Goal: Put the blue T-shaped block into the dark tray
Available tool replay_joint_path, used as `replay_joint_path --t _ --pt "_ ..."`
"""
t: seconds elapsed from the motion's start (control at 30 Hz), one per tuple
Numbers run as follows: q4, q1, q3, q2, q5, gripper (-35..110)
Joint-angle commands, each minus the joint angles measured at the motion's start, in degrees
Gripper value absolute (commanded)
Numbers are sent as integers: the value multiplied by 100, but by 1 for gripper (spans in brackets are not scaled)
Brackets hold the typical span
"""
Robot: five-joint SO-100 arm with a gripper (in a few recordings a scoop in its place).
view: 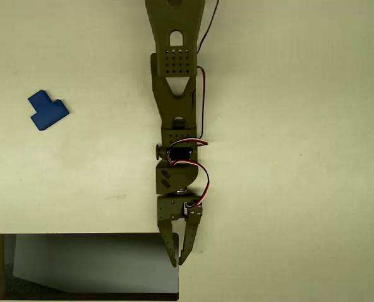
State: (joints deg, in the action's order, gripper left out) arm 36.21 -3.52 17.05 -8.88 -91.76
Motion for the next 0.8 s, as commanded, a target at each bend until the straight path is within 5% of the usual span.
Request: replay_joint_path --t 0.0,0.77 --pt "167 -18 18 0 -70 0" --pt "105 -26 -44 -9 -62 0"
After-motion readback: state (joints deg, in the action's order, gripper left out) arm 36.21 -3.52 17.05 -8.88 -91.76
